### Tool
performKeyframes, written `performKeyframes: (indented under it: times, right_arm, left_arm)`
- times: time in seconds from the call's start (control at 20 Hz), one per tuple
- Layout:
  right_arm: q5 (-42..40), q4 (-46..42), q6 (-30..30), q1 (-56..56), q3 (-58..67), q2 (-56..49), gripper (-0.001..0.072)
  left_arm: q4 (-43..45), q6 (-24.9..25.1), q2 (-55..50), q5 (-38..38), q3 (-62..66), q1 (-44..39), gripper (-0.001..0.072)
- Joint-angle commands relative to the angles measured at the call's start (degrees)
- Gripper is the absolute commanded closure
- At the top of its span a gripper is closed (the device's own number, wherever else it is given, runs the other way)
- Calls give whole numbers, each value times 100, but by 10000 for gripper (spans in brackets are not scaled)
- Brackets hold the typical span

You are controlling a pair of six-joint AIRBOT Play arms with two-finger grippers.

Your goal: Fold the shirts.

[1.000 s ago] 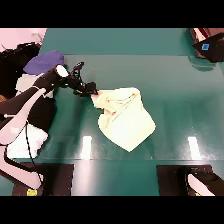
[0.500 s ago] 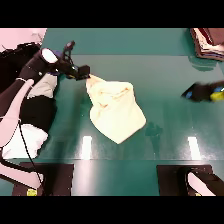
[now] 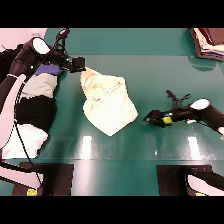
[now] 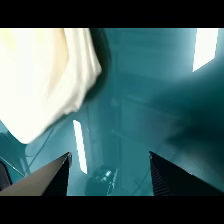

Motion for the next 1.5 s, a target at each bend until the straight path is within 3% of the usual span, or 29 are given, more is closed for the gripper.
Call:
performKeyframes:
  times: [0.0,0.05,0.1,0.25,0.3,0.55,0.65,1.15,1.45]
  right_arm:
    - [-730,415,-144,785,505,-846,210]
    - [-737,398,-144,901,743,-1062,295]
    - [-713,367,-146,968,940,-1241,309]
    - [-651,293,-151,1008,1384,-1552,657]
    - [-636,74,-146,984,1532,-1543,695]
    - [-149,-1646,343,404,2758,-625,696]
    - [127,-2203,428,39,3488,-57,697]
    - [398,-2507,426,-776,5838,2118,696]
    - [782,-3425,645,-791,6828,2369,696]
  left_arm:
    - [35,0,4,-114,15,7,680]
    - [55,-2,4,-120,15,7,680]
    - [107,-2,4,-127,15,7,680]
    - [146,0,11,-216,17,7,681]
    - [168,0,20,-258,63,7,681]
    - [647,17,780,24,564,7,681]
    - [754,256,1375,166,911,7,681]
    - [586,365,4336,208,1410,7,680]
    - [592,365,5027,857,1453,7,681]
